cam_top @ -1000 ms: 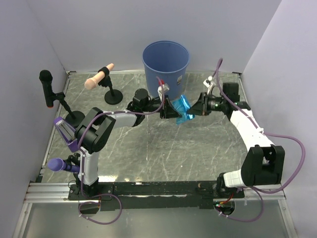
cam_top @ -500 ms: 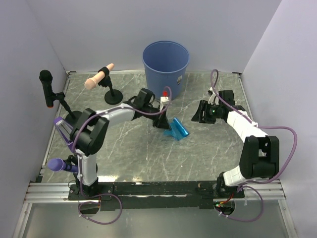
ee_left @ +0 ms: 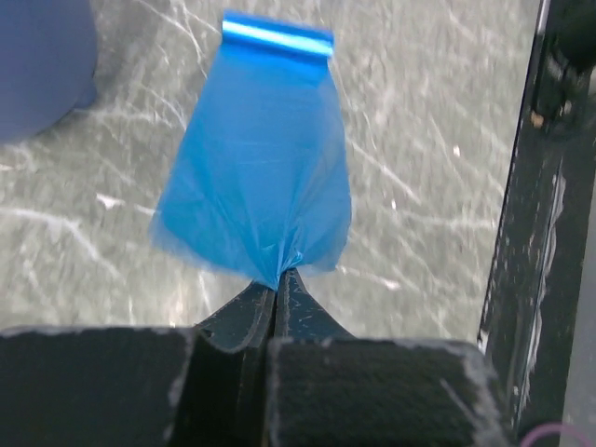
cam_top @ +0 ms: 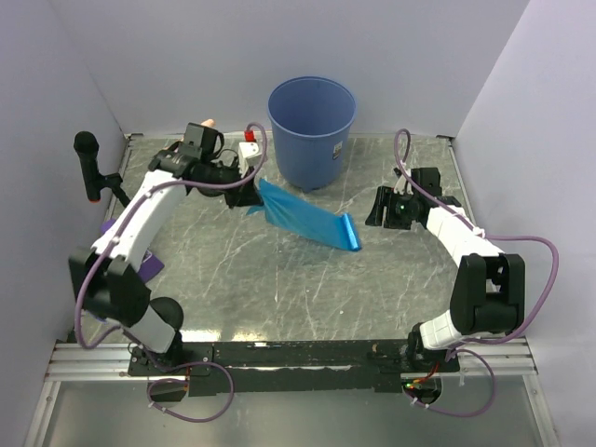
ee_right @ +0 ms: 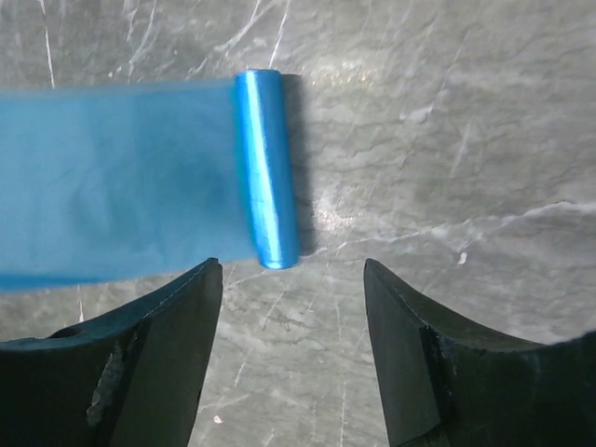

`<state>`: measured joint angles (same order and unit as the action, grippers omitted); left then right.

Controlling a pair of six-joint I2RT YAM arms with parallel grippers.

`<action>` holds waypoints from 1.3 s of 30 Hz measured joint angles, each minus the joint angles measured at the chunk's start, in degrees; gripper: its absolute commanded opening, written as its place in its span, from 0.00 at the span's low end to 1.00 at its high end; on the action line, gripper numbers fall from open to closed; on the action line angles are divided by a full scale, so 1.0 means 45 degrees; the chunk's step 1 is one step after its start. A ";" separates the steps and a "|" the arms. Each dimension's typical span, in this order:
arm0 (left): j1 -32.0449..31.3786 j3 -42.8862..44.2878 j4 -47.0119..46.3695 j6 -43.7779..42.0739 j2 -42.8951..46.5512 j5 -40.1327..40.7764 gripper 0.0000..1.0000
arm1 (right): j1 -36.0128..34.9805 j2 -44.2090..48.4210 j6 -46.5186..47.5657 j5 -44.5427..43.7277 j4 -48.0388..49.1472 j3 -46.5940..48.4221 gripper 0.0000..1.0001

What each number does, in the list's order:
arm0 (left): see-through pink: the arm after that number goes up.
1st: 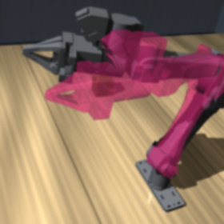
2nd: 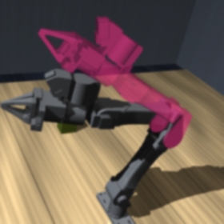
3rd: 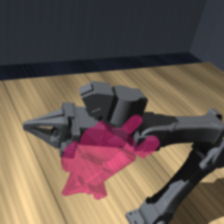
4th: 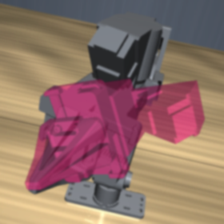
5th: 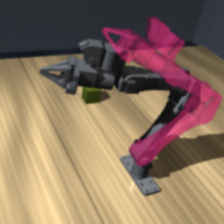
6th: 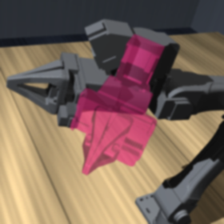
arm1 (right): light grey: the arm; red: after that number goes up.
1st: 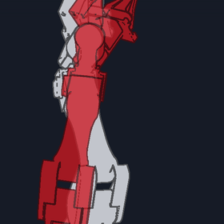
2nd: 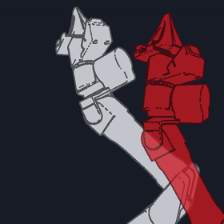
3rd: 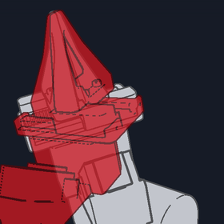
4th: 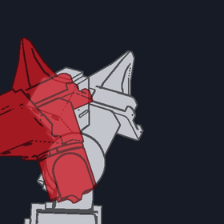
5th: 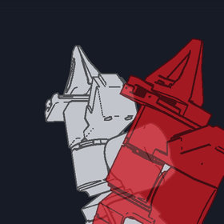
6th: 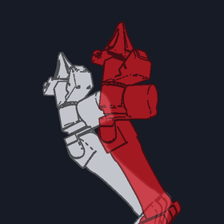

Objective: Put the trash bags into the trash bin

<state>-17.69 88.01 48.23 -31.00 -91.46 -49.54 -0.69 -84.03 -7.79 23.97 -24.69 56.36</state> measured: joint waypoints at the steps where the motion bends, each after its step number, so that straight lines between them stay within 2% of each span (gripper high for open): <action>1: -0.0053 -0.0015 0.0355 -0.0204 0.0330 0.0194 0.01 | 0.0000 -0.0029 0.0005 -0.0078 0.0010 0.0083 0.70; 9: -0.0267 -0.0097 0.2871 -0.1588 0.2229 0.1739 0.01 | 0.0000 -0.0777 -0.0034 -0.0233 0.0053 0.0840 0.70; 15: -0.0257 -0.1302 0.3721 -0.1855 0.3065 0.2924 0.01 | -0.0005 -0.1681 -0.0044 -0.0384 0.0092 0.1331 0.71; 30: -0.0253 -0.5595 0.4065 -0.2924 0.4512 0.6159 0.01 | 0.0000 -0.2851 0.1515 -0.1530 -0.0107 0.2336 0.69; 39: -0.0243 -0.6086 0.3322 -0.2361 0.4721 0.6052 0.01 | 0.0000 -0.3823 0.2730 -0.2424 -0.0267 0.2749 0.64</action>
<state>-18.79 60.62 63.18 -41.63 -70.22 -22.31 -0.69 -101.23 4.49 13.06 -25.89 68.73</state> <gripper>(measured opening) 0.012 0.662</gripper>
